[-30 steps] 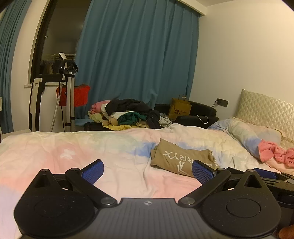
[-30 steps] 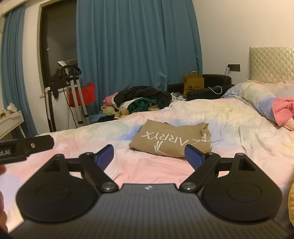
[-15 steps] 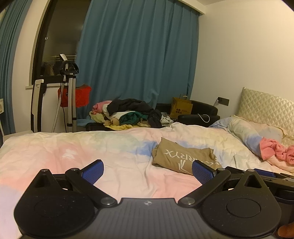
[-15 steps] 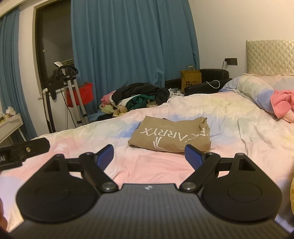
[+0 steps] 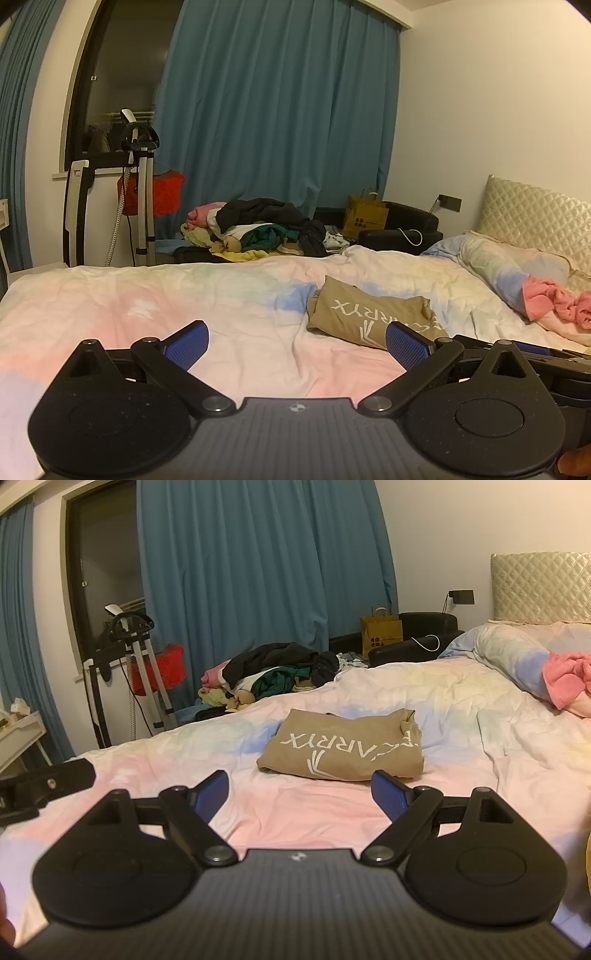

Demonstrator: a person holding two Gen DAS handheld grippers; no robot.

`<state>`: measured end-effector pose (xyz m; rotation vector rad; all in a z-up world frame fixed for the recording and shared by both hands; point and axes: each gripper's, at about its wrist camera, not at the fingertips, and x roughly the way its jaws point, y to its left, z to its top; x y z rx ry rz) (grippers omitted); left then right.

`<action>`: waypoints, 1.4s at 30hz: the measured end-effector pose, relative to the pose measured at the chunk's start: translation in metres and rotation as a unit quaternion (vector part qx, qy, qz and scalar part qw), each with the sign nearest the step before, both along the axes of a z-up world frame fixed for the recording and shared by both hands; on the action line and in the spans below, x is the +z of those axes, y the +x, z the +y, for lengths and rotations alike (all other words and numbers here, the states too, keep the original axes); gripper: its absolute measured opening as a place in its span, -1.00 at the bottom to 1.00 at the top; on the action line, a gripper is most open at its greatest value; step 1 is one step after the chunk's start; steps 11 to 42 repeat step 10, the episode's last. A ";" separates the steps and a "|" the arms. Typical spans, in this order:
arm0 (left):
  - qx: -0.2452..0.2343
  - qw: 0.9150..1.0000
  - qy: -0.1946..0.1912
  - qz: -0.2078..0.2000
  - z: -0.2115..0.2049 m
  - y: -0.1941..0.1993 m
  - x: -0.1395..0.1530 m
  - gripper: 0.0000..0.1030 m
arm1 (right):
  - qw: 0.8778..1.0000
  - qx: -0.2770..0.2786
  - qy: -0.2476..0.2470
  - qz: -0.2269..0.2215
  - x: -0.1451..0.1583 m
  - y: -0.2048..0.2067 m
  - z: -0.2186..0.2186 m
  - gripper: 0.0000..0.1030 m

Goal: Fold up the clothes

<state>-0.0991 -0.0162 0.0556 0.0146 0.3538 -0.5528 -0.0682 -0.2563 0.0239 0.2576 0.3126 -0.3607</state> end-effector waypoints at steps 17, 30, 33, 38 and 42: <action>0.000 1.000 0.001 0.001 -0.001 -0.002 0.000 0.99 | 1.000 0.000 0.005 0.001 0.001 0.000 -0.002 0.66; 0.000 1.000 0.001 0.001 -0.001 -0.002 0.000 0.99 | 1.000 0.000 0.005 0.001 0.001 0.000 -0.002 0.66; 0.000 1.000 0.001 0.001 -0.001 -0.002 0.000 0.99 | 1.000 0.000 0.005 0.001 0.001 0.000 -0.002 0.66; 0.000 1.000 0.001 0.001 -0.001 -0.002 0.000 0.99 | 1.000 0.000 0.005 0.001 0.001 0.000 -0.002 0.66; 0.000 1.000 0.001 0.001 -0.001 -0.002 0.000 0.99 | 1.000 0.000 0.005 0.001 0.001 0.000 -0.002 0.66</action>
